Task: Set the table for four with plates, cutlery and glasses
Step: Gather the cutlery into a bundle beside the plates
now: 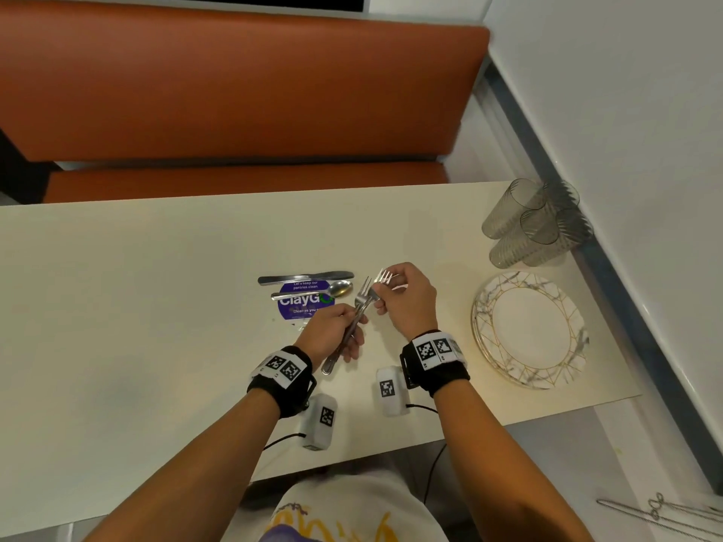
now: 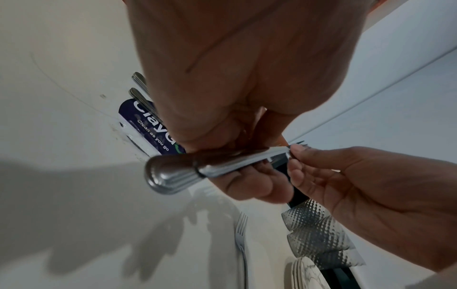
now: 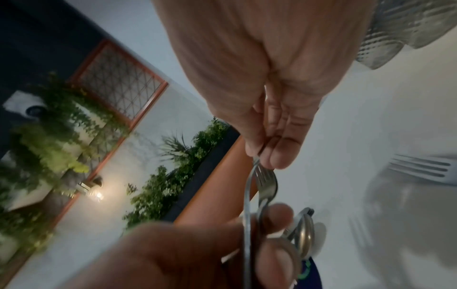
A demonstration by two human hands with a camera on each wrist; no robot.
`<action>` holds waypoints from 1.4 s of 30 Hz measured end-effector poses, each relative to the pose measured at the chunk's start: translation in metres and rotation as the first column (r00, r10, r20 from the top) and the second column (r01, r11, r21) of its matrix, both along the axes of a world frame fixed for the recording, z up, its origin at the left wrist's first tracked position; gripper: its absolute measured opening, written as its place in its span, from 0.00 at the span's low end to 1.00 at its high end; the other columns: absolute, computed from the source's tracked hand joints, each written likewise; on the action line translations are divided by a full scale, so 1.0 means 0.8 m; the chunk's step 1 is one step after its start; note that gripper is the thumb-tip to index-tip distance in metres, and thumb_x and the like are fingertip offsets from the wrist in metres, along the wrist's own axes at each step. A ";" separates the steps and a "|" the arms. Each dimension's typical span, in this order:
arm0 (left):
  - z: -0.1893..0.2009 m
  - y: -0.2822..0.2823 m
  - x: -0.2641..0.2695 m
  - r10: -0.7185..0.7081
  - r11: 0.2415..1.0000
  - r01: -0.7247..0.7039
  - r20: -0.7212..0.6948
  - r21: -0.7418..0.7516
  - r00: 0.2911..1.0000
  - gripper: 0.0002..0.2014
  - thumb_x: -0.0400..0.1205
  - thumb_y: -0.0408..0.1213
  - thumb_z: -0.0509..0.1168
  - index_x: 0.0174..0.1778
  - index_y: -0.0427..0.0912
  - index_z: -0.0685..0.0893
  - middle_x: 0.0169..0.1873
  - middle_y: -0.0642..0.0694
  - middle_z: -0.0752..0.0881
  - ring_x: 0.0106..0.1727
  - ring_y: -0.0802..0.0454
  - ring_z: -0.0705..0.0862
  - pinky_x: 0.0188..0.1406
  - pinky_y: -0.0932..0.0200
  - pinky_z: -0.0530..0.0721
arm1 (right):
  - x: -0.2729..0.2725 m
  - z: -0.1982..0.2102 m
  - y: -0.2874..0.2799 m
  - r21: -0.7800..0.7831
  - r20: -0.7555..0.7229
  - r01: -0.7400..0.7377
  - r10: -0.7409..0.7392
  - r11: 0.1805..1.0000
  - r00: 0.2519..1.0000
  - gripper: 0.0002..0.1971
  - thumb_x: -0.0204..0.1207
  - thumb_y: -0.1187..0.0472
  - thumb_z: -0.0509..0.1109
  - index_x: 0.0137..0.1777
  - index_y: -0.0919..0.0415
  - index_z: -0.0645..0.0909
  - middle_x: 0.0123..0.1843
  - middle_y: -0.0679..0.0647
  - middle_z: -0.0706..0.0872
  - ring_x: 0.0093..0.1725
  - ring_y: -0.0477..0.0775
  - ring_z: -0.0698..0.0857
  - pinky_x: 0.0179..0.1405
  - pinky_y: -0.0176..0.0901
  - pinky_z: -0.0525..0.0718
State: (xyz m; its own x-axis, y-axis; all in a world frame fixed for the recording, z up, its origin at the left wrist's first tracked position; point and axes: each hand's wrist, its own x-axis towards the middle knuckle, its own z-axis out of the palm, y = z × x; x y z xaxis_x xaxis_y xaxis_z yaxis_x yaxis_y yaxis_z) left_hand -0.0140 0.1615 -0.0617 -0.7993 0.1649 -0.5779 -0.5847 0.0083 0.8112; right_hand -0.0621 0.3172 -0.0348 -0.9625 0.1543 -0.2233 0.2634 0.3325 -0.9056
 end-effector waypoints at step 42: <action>-0.022 0.001 -0.024 0.061 0.980 -0.057 0.013 -0.188 0.998 0.14 0.92 0.36 0.55 0.49 0.37 0.85 0.31 0.46 0.79 0.26 0.55 0.73 0.23 0.62 0.70 | -0.002 -0.111 0.068 0.370 0.317 -0.137 0.014 0.919 0.948 0.16 0.76 0.69 0.75 0.63 0.63 0.82 0.55 0.62 0.89 0.50 0.59 0.88 0.50 0.45 0.87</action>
State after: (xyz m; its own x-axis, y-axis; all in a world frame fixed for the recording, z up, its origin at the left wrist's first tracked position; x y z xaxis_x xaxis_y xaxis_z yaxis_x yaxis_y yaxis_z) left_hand -0.0334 0.1620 -0.0793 -0.7935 0.0050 -0.6085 -0.6033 0.1245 0.7877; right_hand -0.0637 0.3719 -0.1238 -0.8702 0.2163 -0.4426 0.4629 0.6665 -0.5844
